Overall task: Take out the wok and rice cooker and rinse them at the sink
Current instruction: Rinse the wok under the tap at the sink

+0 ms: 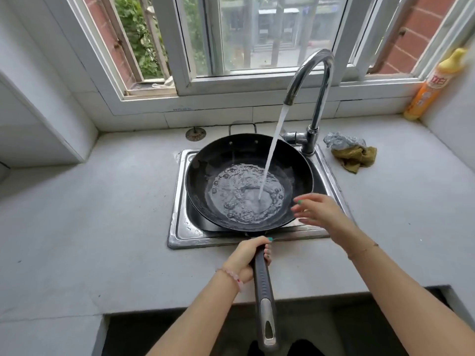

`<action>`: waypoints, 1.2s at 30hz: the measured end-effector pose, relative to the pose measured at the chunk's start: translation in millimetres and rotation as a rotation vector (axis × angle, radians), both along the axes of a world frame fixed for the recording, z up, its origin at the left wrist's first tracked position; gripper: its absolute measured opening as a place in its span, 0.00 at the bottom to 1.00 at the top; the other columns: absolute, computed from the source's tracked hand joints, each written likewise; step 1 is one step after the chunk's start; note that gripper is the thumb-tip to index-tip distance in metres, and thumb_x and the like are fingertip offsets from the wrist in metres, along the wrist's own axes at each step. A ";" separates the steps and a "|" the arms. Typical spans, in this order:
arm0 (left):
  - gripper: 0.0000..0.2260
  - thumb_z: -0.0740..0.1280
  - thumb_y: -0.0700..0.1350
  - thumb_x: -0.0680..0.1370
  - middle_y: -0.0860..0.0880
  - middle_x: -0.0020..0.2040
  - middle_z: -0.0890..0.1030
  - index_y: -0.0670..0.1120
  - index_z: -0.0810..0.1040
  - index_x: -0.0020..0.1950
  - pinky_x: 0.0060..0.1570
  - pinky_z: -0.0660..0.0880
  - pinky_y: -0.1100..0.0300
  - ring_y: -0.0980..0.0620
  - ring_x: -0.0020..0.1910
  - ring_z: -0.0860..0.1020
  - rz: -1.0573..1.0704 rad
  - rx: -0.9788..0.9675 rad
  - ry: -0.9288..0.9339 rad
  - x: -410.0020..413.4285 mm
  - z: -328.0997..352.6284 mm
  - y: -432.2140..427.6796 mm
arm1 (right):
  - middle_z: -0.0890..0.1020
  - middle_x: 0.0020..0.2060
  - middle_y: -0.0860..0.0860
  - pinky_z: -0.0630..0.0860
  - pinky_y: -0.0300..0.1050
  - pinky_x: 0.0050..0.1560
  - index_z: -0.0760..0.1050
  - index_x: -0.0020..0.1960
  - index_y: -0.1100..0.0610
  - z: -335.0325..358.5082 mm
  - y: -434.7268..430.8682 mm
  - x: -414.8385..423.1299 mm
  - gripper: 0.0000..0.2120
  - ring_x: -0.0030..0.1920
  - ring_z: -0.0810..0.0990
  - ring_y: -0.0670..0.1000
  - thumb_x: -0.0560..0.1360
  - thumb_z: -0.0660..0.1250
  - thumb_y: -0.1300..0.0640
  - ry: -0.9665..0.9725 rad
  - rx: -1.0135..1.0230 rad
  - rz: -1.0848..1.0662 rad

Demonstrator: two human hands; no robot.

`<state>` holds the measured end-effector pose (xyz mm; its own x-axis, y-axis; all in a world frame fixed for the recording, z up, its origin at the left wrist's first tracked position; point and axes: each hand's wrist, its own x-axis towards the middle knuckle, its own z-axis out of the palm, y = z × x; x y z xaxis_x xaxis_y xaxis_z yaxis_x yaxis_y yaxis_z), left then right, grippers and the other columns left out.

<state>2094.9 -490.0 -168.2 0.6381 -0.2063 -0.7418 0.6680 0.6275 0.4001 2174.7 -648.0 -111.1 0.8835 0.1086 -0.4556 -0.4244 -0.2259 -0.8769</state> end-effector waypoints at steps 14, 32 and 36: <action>0.10 0.61 0.37 0.78 0.50 0.27 0.71 0.43 0.70 0.37 0.22 0.69 0.69 0.58 0.21 0.69 0.115 0.082 0.059 9.2 -0.3 -4.8 | 0.71 0.66 0.57 0.65 0.40 0.63 0.63 0.71 0.61 -7.1 13.8 182.5 0.27 0.66 0.70 0.55 0.73 0.62 0.67 -0.504 -0.375 0.401; 0.08 0.61 0.37 0.79 0.50 0.29 0.72 0.43 0.69 0.40 0.24 0.69 0.69 0.59 0.23 0.69 0.118 0.149 0.043 8.0 4.2 -7.9 | 0.59 0.74 0.51 0.63 0.54 0.66 0.54 0.75 0.57 -21.5 22.9 240.2 0.33 0.73 0.59 0.55 0.74 0.63 0.59 -1.030 -1.229 0.863; 0.08 0.61 0.36 0.79 0.50 0.30 0.72 0.42 0.69 0.40 0.23 0.69 0.69 0.59 0.23 0.69 0.136 0.152 0.039 7.2 3.5 -8.7 | 0.64 0.70 0.51 0.65 0.53 0.61 0.58 0.73 0.57 -17.3 21.0 238.0 0.32 0.66 0.67 0.54 0.72 0.65 0.59 -1.105 -1.299 0.861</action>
<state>2102.1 -498.7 -164.7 0.6226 -0.0045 -0.7825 0.5983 0.6473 0.4723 2412.7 -627.0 -128.3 0.6959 0.7169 0.0421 0.6935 -0.6861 0.2200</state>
